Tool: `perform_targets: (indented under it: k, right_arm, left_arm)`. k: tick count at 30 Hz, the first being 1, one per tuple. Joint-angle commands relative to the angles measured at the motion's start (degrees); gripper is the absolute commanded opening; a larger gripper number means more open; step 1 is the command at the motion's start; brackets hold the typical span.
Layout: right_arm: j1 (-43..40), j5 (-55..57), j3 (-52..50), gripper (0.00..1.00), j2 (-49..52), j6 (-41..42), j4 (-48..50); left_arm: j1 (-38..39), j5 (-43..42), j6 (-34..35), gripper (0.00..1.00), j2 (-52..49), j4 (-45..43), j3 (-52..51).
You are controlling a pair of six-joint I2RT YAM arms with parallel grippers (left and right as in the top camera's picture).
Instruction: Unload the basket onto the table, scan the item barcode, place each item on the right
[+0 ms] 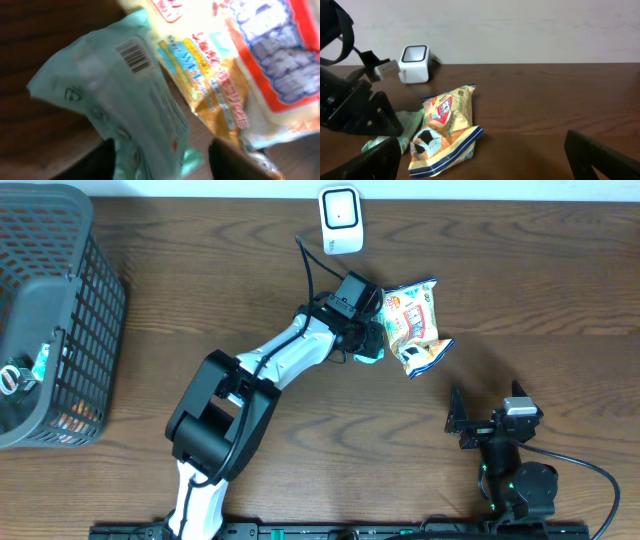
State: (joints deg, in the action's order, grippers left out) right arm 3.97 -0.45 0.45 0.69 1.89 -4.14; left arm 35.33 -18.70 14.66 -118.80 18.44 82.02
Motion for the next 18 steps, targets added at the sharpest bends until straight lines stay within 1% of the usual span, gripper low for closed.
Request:
perform_targets:
  k: [1, 4, 7, 11, 15, 18]
  right_arm:
    - [-0.3, 0.1, -0.1, 0.99, -0.3, -0.7, -0.2]
    - [-0.3, 0.1, -0.1, 0.99, -0.3, -0.7, -0.2]
    - [-0.3, 0.1, -0.1, 0.99, -0.3, -0.7, -0.2]
    - [-0.3, 0.1, -0.1, 0.99, -0.3, -0.7, -0.2]
    - [-0.3, 0.1, -0.1, 0.99, -0.3, -0.7, -0.2]
    - [-0.3, 0.1, -0.1, 0.99, -0.3, -0.7, -0.2]
  left_arm:
    - [-0.1, 0.3, -1.8, 0.78, 5.6, 0.2, -0.3]
    - [-0.4, 0.4, -2.4, 0.88, 9.6, 0.5, -0.3]
    - [-1.5, 0.4, -2.4, 0.89, 14.5, 0.8, -0.3]
    - [-5.2, 0.4, -2.4, 0.92, 22.4, 0.8, -0.3]
    - [-11.1, 0.4, -2.4, 0.93, 29.9, 1.5, -0.3]
    - [-17.2, 0.4, -2.4, 0.93, 34.8, 3.3, -0.3]
